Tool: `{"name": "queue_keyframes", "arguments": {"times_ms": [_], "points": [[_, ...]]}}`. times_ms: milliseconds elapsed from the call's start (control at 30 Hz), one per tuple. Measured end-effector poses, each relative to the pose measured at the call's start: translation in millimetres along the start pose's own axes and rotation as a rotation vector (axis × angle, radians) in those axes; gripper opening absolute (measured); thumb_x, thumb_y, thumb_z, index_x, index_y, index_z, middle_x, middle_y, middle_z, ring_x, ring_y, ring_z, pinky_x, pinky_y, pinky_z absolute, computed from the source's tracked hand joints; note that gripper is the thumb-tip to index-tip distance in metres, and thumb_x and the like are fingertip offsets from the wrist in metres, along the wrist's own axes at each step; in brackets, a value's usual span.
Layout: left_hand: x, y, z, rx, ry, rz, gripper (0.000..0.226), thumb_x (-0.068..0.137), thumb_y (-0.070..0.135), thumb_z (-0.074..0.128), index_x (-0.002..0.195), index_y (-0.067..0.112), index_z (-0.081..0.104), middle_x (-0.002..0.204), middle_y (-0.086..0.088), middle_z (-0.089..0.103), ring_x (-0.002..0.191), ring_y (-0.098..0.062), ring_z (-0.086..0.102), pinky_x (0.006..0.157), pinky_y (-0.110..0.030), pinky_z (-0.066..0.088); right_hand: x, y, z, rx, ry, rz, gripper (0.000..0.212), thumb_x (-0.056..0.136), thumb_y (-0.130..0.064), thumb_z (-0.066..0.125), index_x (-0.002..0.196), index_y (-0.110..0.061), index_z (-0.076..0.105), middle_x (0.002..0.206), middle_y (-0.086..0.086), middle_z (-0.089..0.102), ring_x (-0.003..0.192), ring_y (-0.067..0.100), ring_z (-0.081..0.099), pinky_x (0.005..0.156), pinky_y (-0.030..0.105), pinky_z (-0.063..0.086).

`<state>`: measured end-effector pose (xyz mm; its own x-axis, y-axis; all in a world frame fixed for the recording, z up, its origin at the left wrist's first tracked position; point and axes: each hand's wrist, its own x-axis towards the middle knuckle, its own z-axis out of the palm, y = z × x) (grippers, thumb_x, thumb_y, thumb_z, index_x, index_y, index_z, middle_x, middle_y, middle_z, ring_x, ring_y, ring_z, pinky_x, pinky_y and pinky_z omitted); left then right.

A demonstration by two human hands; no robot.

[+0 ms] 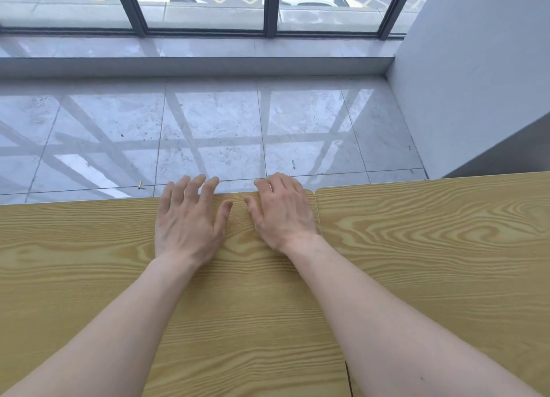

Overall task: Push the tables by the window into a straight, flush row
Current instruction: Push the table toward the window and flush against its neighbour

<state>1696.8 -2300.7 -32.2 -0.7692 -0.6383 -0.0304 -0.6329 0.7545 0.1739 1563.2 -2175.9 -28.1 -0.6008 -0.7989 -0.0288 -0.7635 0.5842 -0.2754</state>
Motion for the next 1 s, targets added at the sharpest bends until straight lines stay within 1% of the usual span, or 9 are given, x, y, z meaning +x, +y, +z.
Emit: {"name": "queue_keyframes", "arguments": {"times_ms": [67,133,300,433,533,667,733,833,1000], "points": [[-25.4,4.0,-9.0,-0.018,0.012,0.027,0.065,0.097,0.06,0.025,0.15,0.025,0.042,0.156,-0.005,0.043,0.149,-0.03,0.029,0.126,-0.046,0.011,-25.7,-4.5,-7.5,0.031,0.058,0.008,0.054,0.103,-0.044,0.041,0.143,-0.009,0.053,0.145,0.015,0.055,0.144,0.032,0.04,0.122,0.044,0.026],[-53.2,5.5,-16.7,-0.03,0.003,0.031,0.065,0.097,0.061,0.025,0.151,0.027,0.04,0.159,-0.004,0.04,0.151,-0.029,0.027,0.126,-0.047,0.01,-59.5,-7.8,-11.1,0.038,0.075,0.017,0.056,0.103,-0.044,0.038,0.147,-0.011,0.049,0.152,0.015,0.049,0.149,0.03,0.035,0.125,0.045,0.023],[-136.7,16.2,-21.1,-0.032,0.002,0.081,0.066,0.098,0.062,0.024,0.151,0.027,0.041,0.161,-0.002,0.037,0.153,-0.028,0.024,0.126,-0.048,0.009,-169.6,-13.3,-9.9,0.024,0.079,0.065,0.058,0.101,-0.044,0.034,0.148,-0.014,0.048,0.155,0.013,0.047,0.149,0.028,0.034,0.124,0.045,0.024],[-229.4,22.3,-21.9,-0.064,0.029,0.113,0.065,0.099,0.062,0.026,0.152,0.027,0.041,0.162,-0.002,0.036,0.153,-0.027,0.023,0.127,-0.047,0.007,-272.0,-29.0,0.4,-0.005,0.107,0.115,0.057,0.101,-0.042,0.031,0.149,-0.014,0.047,0.157,0.012,0.044,0.15,0.027,0.032,0.125,0.043,0.024],[-304.7,21.1,-14.9,-0.085,0.042,0.13,0.064,0.099,0.061,0.028,0.153,0.027,0.04,0.163,-0.001,0.034,0.154,-0.027,0.023,0.127,-0.045,0.006,-347.0,-48.4,16.2,-0.007,0.121,0.113,0.055,0.102,-0.04,0.034,0.149,-0.015,0.047,0.158,0.011,0.043,0.151,0.026,0.031,0.123,0.045,0.029],[-387.5,16.8,7.8,-0.066,-0.014,0.159,0.067,0.099,0.062,0.029,0.156,0.028,0.037,0.165,-0.001,0.032,0.155,-0.026,0.022,0.127,-0.045,0.007,-431.0,-63.5,44.7,-0.029,0.068,0.083,0.057,0.105,-0.045,0.032,0.155,-0.018,0.038,0.165,0.007,0.031,0.156,0.021,0.019,0.124,0.043,0.024],[-412.3,18.6,23.2,-0.062,-0.056,0.171,0.069,0.098,0.064,0.027,0.158,0.031,0.03,0.168,0.001,0.026,0.157,-0.023,0.015,0.127,-0.045,0.005,-450.0,-62.8,52.7,-0.034,0.064,0.083,0.058,0.106,-0.046,0.031,0.157,-0.02,0.033,0.168,0.004,0.025,0.157,0.019,0.013,0.125,0.042,0.019],[-424.2,23.7,38.6,-0.032,-0.087,0.158,0.071,0.098,0.067,0.025,0.161,0.034,0.021,0.171,0.004,0.014,0.159,-0.021,-0.001,0.127,-0.044,0.002,-449.7,-59.1,53.2,0.002,0.09,0.086,0.056,0.104,-0.044,0.035,0.154,-0.021,0.039,0.166,0.004,0.03,0.156,0.019,0.017,0.125,0.042,0.021],[-423.2,25.8,38.2,-0.013,-0.073,0.145,0.072,0.097,0.068,0.023,0.161,0.034,0.02,0.171,0.005,0.013,0.158,-0.019,-0.004,0.128,-0.045,0.005,-447.4,-58.1,54.8,0.057,0.134,0.1,0.054,0.102,-0.042,0.041,0.151,-0.02,0.045,0.163,0.004,0.035,0.155,0.019,0.022,0.125,0.043,0.022]]}}
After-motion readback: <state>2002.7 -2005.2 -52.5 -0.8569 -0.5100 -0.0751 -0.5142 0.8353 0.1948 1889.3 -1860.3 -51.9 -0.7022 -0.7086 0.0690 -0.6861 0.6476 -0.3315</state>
